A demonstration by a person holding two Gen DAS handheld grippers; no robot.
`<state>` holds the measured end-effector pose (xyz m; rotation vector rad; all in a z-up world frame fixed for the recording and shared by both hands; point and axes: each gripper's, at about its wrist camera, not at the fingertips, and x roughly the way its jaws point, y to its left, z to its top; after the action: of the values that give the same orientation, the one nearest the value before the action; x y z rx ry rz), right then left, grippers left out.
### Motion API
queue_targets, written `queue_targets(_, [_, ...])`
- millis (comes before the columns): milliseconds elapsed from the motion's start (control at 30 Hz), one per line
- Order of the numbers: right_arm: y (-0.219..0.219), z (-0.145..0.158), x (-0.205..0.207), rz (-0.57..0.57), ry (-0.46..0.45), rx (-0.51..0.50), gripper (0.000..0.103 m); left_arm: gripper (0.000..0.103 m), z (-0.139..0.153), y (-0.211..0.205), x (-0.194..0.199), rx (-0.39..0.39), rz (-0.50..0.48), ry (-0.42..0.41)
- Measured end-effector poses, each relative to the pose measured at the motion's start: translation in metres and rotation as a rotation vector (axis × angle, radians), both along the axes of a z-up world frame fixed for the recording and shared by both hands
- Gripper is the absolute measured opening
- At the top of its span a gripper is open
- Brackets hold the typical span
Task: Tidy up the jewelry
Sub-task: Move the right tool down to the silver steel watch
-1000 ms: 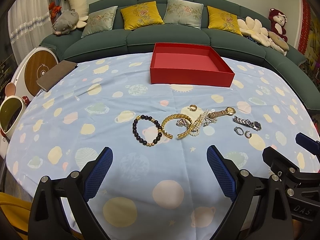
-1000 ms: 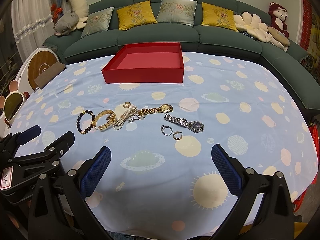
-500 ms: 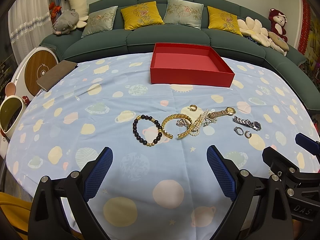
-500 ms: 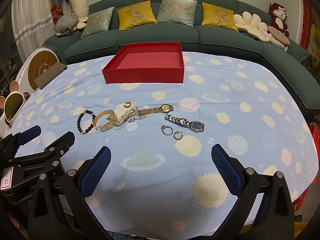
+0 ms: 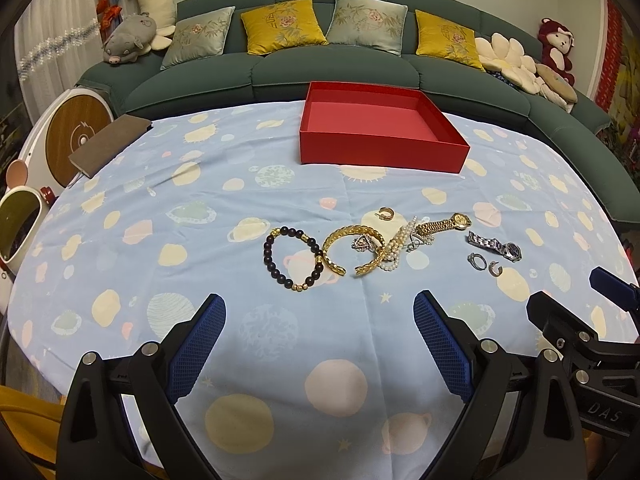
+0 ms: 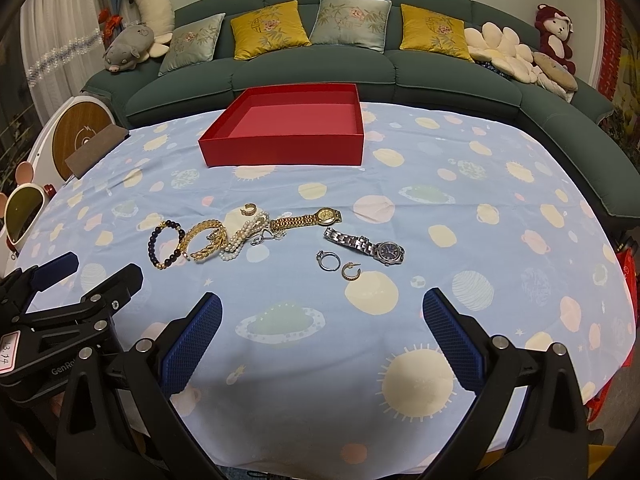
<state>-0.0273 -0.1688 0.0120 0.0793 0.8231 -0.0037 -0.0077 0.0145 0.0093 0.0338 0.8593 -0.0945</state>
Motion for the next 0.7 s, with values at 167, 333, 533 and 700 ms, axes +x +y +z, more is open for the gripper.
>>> queue_targets(167, [-0.011, 0.000, 0.007, -0.022, -0.012, 0.012, 0.098, 0.092, -0.004, 0.009, 0.012, -0.029, 0.013, 0.026])
queue_targets(333, [-0.026, -0.011, 0.019, -0.051, 0.005, 0.036, 0.098, 0.092, -0.011, 0.019, 0.025, -0.092, 0.017, 0.042])
queue_targets(533, [-0.038, -0.023, 0.033, -0.072, 0.027, 0.080, 0.098, 0.092, -0.030, 0.014, 0.043, -0.124, 0.011, 0.086])
queue_targets(700, [-0.038, -0.025, 0.042, -0.069, 0.024, 0.065, 0.098, 0.092, -0.037, -0.001, 0.048, -0.106, -0.014, 0.078])
